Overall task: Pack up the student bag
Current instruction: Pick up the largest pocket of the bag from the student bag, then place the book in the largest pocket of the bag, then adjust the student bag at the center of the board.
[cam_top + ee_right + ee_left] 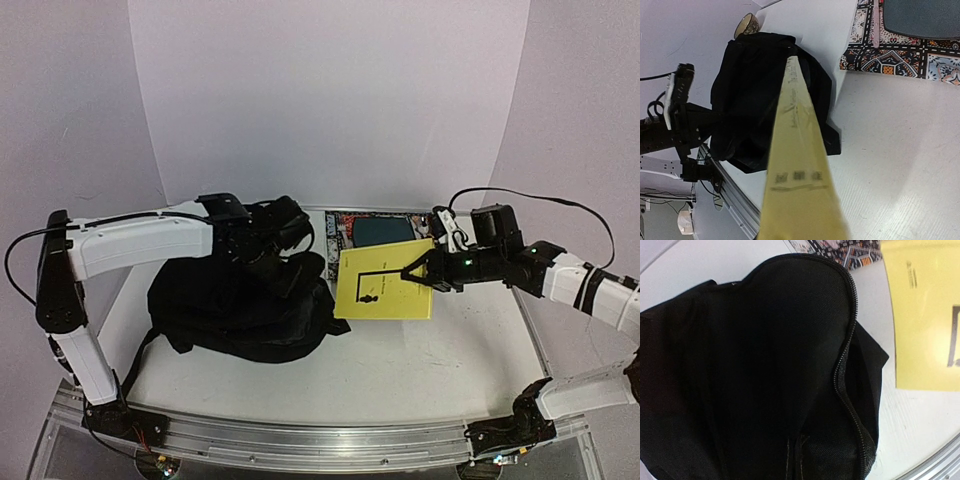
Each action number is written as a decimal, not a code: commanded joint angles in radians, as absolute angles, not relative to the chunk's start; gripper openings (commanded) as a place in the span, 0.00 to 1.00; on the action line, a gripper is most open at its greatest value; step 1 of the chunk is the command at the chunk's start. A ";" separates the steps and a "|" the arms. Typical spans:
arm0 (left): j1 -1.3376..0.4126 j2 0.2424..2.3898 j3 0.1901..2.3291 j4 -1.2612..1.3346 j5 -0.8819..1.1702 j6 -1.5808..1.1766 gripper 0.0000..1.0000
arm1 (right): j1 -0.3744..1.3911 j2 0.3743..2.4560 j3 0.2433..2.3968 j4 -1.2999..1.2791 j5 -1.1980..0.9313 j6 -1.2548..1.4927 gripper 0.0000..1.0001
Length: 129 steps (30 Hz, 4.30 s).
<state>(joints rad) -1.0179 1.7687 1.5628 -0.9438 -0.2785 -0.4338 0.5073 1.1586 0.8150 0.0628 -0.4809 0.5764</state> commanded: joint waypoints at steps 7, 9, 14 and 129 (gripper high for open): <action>-0.949 1.551 1.620 -0.847 -0.400 -0.503 0.00 | 0.541 1.160 0.738 0.530 -0.431 1.007 0.00; -0.948 1.523 1.605 -0.804 -0.367 -0.499 0.00 | 0.564 1.181 0.714 0.603 -0.409 1.067 0.00; -0.949 1.478 1.545 -0.732 -0.290 -0.498 0.00 | 0.624 1.279 0.710 0.785 -0.381 1.184 0.00; -0.876 1.320 1.076 -0.655 -0.188 -0.743 0.99 | 0.712 1.999 1.411 -0.046 -0.287 0.416 0.80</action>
<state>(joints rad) -0.9375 1.3983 1.1289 -0.5485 -0.0940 -0.6550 0.7077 1.9723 1.3639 -0.0095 -0.2235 0.3927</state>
